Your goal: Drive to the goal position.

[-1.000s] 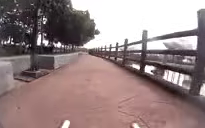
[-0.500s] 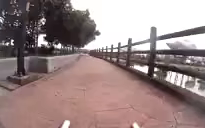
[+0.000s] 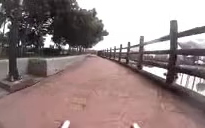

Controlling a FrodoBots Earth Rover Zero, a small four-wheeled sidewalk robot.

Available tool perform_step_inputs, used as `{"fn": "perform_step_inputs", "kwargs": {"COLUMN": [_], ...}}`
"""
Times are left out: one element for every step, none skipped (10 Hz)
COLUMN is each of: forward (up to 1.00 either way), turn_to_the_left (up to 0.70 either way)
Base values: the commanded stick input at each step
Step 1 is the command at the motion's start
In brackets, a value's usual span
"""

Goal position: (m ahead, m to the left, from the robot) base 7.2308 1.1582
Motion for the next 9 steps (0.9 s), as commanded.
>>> {"fn": "perform_step_inputs", "kwargs": {"forward": [1.0, 1.0, 1.0, 1.0, 1.0, 1.0, 1.0, 1.0, 1.0], "turn_to_the_left": [0.0, 0.0, 0.0, 0.0, 0.0, 0.0, 0.0, 0.0, 0.0]}}
